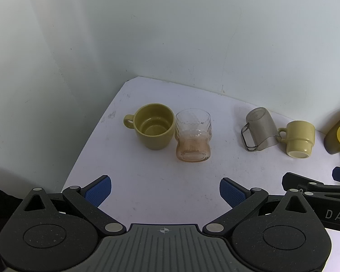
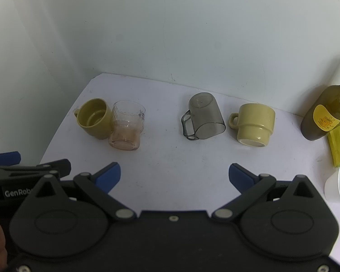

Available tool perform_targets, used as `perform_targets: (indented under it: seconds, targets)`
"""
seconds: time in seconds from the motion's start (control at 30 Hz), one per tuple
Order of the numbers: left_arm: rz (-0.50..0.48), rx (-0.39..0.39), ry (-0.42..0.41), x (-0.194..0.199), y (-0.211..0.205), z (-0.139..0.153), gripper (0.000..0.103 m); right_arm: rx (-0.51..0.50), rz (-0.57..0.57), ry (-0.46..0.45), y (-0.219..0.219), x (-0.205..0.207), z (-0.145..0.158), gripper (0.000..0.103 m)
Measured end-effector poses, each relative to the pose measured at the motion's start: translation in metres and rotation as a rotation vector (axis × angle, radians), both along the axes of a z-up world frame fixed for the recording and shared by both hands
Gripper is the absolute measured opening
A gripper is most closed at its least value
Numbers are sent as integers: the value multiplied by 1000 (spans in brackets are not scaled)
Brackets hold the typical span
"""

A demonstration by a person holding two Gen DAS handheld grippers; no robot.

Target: Flip cup upright

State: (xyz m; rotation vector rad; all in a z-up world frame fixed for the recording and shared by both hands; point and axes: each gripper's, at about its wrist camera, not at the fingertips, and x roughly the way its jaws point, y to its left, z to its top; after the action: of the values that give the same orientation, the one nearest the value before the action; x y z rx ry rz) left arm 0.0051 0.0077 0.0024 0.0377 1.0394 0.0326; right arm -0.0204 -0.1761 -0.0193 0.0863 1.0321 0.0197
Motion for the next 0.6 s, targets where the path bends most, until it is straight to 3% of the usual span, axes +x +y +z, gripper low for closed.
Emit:
perform_targets:
  seconds: [0.6]
  targets:
    - [-3, 2, -7, -1, -6, 1, 103, 1, -2, -3, -1, -1, 2, 103]
